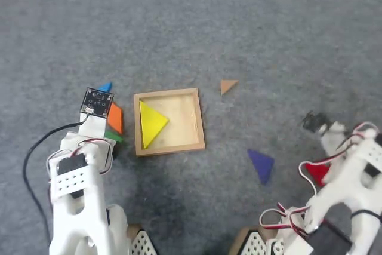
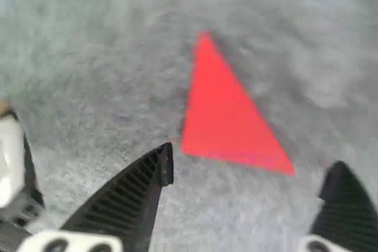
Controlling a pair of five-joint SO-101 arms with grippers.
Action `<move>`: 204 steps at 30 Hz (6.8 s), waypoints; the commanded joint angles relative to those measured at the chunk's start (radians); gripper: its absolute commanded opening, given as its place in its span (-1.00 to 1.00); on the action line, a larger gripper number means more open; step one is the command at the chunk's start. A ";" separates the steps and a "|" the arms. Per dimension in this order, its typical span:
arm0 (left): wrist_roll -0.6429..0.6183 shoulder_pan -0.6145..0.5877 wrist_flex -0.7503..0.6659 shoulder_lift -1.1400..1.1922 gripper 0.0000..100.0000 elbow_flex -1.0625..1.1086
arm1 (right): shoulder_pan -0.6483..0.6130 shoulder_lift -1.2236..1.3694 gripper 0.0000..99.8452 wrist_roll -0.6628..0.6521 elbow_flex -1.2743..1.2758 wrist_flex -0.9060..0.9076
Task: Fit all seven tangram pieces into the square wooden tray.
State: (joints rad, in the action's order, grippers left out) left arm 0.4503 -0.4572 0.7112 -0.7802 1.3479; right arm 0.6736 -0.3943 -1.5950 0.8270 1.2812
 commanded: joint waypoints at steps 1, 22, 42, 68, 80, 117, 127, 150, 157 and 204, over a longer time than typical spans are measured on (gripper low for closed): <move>-0.005 -0.003 -0.017 -0.028 -0.50 -0.008 | 0.016 -0.024 -0.12 -0.180 0.054 -0.074; -0.005 -0.002 -0.017 -0.028 -0.50 -0.008 | 0.157 0.166 -0.11 -0.560 0.054 -0.191; -0.005 -0.002 -0.017 -0.028 -0.50 -0.008 | 0.093 0.294 -0.32 -0.563 0.058 -0.298; -0.003 -0.002 -0.018 -0.028 -0.50 -0.008 | 0.090 0.292 -0.33 -0.557 0.054 -0.291; -0.003 -0.002 -0.018 -0.028 -0.50 -0.008 | 0.090 0.239 -0.55 -0.546 0.060 -0.291; -0.003 -0.002 -0.017 -0.028 -0.50 -0.008 | -0.045 0.150 -0.19 -0.336 0.187 -0.252; -0.003 -0.002 -0.017 -0.028 -0.50 -0.008 | -0.025 0.139 -0.19 -0.354 0.183 -0.275; -0.003 -0.002 -0.015 -0.028 -0.50 -0.008 | -0.012 0.321 -0.20 -0.353 -0.002 -0.182; -0.003 -0.002 -0.015 -0.028 -0.50 -0.008 | -0.005 0.358 -0.20 -0.354 -0.057 -0.177; 0.028 0.000 -0.006 -0.028 -0.50 -0.004 | 0.027 0.367 -0.20 -0.446 -0.028 -0.160</move>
State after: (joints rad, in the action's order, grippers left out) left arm 0.4687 -0.4572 0.7112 -0.7802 1.3479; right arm 0.6981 -0.0460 -2.0261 0.7887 1.1508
